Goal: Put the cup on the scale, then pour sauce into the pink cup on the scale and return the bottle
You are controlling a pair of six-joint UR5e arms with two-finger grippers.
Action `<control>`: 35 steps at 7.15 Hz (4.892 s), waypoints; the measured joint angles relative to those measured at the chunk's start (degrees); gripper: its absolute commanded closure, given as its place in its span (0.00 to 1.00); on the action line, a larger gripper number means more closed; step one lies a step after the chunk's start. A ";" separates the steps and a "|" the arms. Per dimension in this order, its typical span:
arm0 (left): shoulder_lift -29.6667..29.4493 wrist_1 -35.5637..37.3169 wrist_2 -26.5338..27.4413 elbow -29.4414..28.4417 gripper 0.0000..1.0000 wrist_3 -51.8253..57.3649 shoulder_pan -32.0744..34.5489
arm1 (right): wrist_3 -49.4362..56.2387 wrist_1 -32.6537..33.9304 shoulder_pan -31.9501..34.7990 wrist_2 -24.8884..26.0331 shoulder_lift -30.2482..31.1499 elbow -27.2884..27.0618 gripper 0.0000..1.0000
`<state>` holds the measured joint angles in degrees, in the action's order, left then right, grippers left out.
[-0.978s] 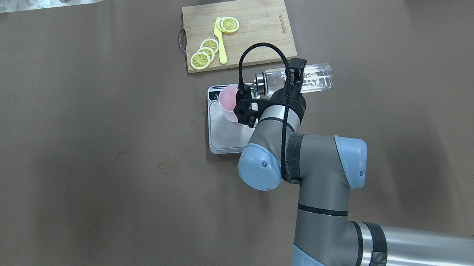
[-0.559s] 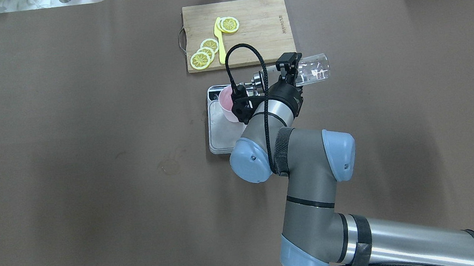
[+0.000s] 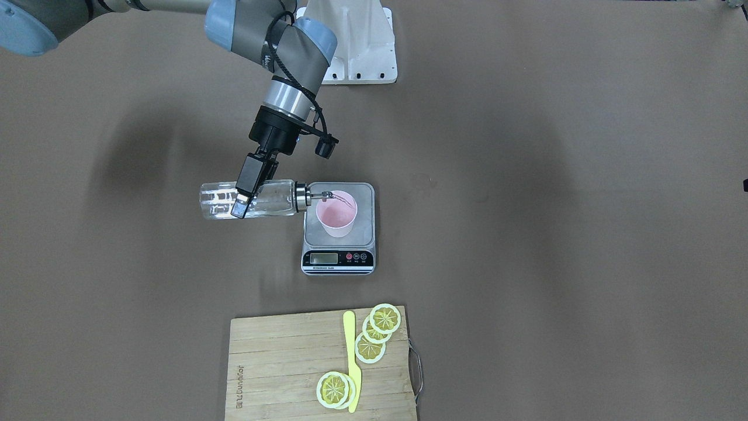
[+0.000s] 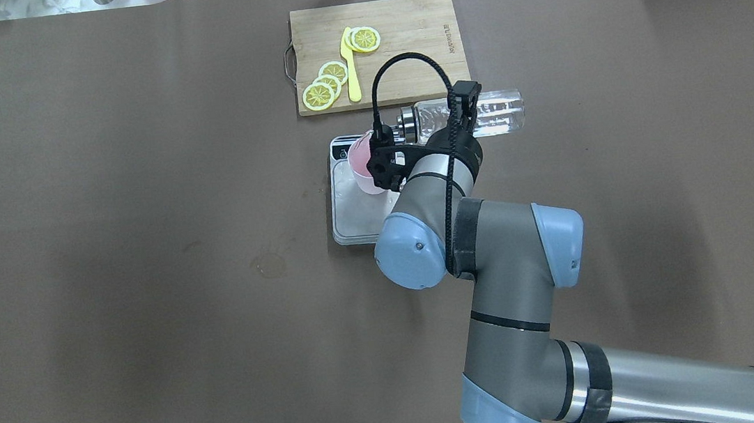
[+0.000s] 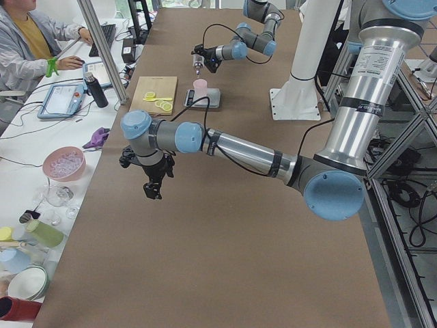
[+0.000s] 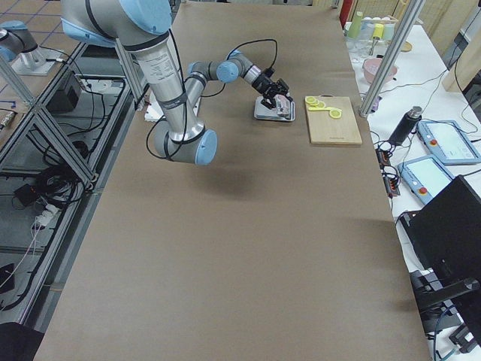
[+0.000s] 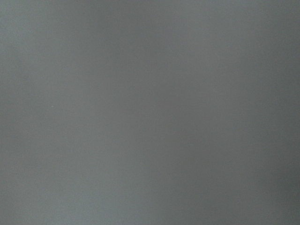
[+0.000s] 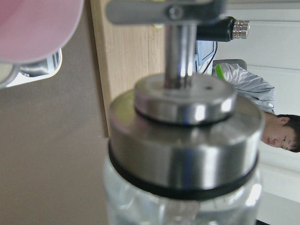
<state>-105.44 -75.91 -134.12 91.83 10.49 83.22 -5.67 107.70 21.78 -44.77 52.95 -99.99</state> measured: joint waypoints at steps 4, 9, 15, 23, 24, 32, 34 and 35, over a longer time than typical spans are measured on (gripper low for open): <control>-0.03 0.13 -0.02 0.75 0.02 -0.19 0.07 | -10.23 -23.66 3.83 -11.89 9.95 -2.88 1.00; -0.09 0.06 0.02 1.56 0.02 -1.10 0.01 | -27.13 -73.49 16.29 -34.69 34.88 -1.81 1.00; -0.13 0.22 0.28 2.80 0.02 -2.72 0.01 | -31.98 -112.47 31.00 -51.76 39.59 25.47 1.00; -0.10 0.37 0.35 3.95 0.02 -2.86 0.08 | -31.67 -117.53 31.41 -55.47 42.39 28.87 0.38; -0.08 0.42 0.35 4.15 0.02 -2.90 0.09 | -31.65 -118.07 31.39 -56.08 42.36 29.30 0.00; -0.12 0.50 0.35 4.41 0.02 -3.63 0.02 | -31.39 -128.41 38.02 -68.52 52.44 29.20 0.00; -0.10 0.50 0.35 4.36 0.02 -3.63 0.01 | -27.82 -115.81 54.78 -88.91 51.87 29.43 0.00; -0.06 0.50 0.35 4.33 0.02 -3.63 0.01 | -20.53 -106.01 62.19 -94.31 50.84 29.41 0.00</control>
<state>-105.50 -75.41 -133.77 96.16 6.86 83.23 -26.20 1.69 83.97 -139.08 103.79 -70.58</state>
